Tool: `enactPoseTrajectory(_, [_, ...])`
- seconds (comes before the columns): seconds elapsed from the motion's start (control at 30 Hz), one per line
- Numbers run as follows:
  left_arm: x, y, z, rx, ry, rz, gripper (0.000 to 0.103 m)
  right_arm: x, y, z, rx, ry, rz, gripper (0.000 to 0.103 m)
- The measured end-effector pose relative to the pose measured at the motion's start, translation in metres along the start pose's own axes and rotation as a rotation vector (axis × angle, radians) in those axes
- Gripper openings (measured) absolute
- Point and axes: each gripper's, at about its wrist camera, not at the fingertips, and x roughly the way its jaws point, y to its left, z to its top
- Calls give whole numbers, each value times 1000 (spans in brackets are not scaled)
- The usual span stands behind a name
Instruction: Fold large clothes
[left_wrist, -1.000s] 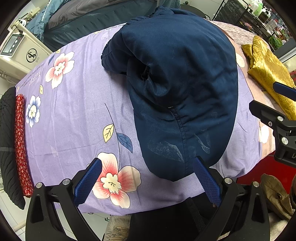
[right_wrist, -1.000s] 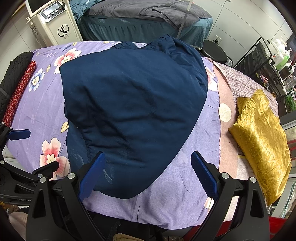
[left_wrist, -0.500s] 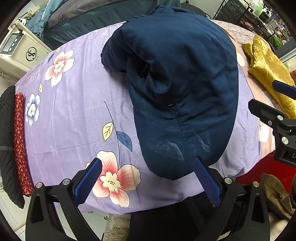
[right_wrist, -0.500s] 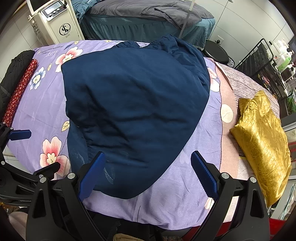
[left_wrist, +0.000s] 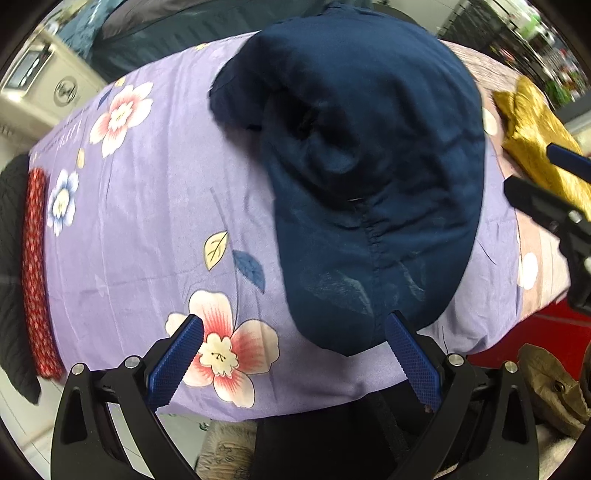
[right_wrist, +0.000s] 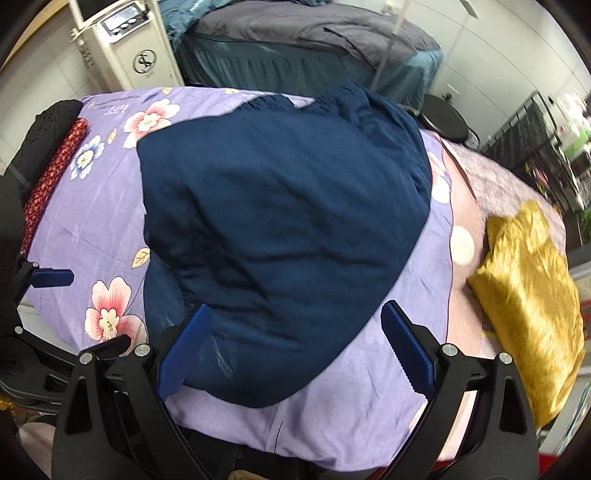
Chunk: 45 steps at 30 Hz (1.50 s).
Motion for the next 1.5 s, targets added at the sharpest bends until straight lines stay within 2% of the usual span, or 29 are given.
enactPoseTrajectory(0.07, [3, 10, -2, -43, 5, -9, 96, 2, 6, 8, -33, -13, 5, 92])
enactPoseTrajectory(0.2, [12, 46, -19, -198, 8, -40, 96, 8, 27, 36, -147, -54, 23, 92])
enactPoseTrajectory(0.43, [26, 92, -58, -403, 5, -71, 96, 33, 95, 81, -370, -105, 56, 92])
enactPoseTrajectory(0.57, [33, 95, -67, -447, -11, -141, 96, 52, 123, 84, -487, -127, -36, 92])
enactPoseTrajectory(0.6, [36, 91, -67, -441, -17, -168, 96, 56, 124, 82, -506, -138, -56, 90])
enactPoseTrajectory(0.63, [39, 88, -66, -431, -17, -184, 96, 61, 120, 81, -514, -148, -90, 71])
enactPoseTrajectory(0.67, [43, 82, -64, -413, -16, -202, 96, 62, 114, 80, -506, -154, -105, 64])
enactPoseTrajectory(0.7, [47, 74, -60, -379, -21, -228, 96, 61, 106, 79, -492, -156, -93, 53])
enactPoseTrajectory(0.73, [50, 66, -57, -345, -24, -250, 96, 59, 92, 79, -458, -159, -63, 37])
enactPoseTrajectory(0.8, [57, 47, -48, -262, -25, -289, 96, 58, 65, 82, -372, -156, -30, 32])
enactPoseTrajectory(0.87, [66, 27, -39, -173, -30, -318, 96, 55, 28, 83, -238, -145, 15, 32])
enactPoseTrajectory(0.9, [73, 14, -32, -115, -30, -306, 96, 52, 6, 81, -147, -133, 70, 39])
enactPoseTrajectory(0.93, [77, 5, -28, -72, -28, -288, 96, 49, -6, 80, -85, -126, 122, 54])
enactPoseTrajectory(0.97, [81, -4, -24, -27, -32, -277, 96, 46, -18, 77, -24, -118, 177, 58])
enactPoseTrajectory(1.0, [86, -16, -20, 34, -44, -289, 96, 40, -31, 69, 44, -112, 221, 68])
enactPoseTrajectory(1.13, [97, -42, -10, 114, -13, -399, 95, 17, -36, 35, 78, -171, 193, 80])
enactPoseTrajectory(1.17, [98, -48, -8, 128, -19, -426, 89, 11, -38, 25, 89, -194, 184, 81])
enactPoseTrajectory(1.2, [97, -55, -5, 151, -22, -451, 73, 3, -41, 12, 120, -223, 188, 83])
enactPoseTrajectory(1.23, [95, -62, -2, 176, -17, -458, 63, 0, -47, 5, 148, -235, 202, 85])
enactPoseTrajectory(1.27, [93, -70, 2, 210, -10, -456, 44, -2, -51, -4, 181, -242, 217, 86])
enactPoseTrajectory(1.3, [87, -80, 8, 247, -14, -460, 33, -3, -55, -13, 217, -246, 230, 87])
enactPoseTrajectory(1.37, [75, -93, 18, 298, -32, -461, 27, -9, -70, -30, 291, -250, 237, 87])
enactPoseTrajectory(1.43, [55, -106, 37, 332, -74, -454, 22, -13, -85, -40, 355, -264, 171, 87])
enactPoseTrajectory(1.5, [25, -105, 64, 280, -134, -529, 19, -24, -109, -60, 468, -309, 144, 87])
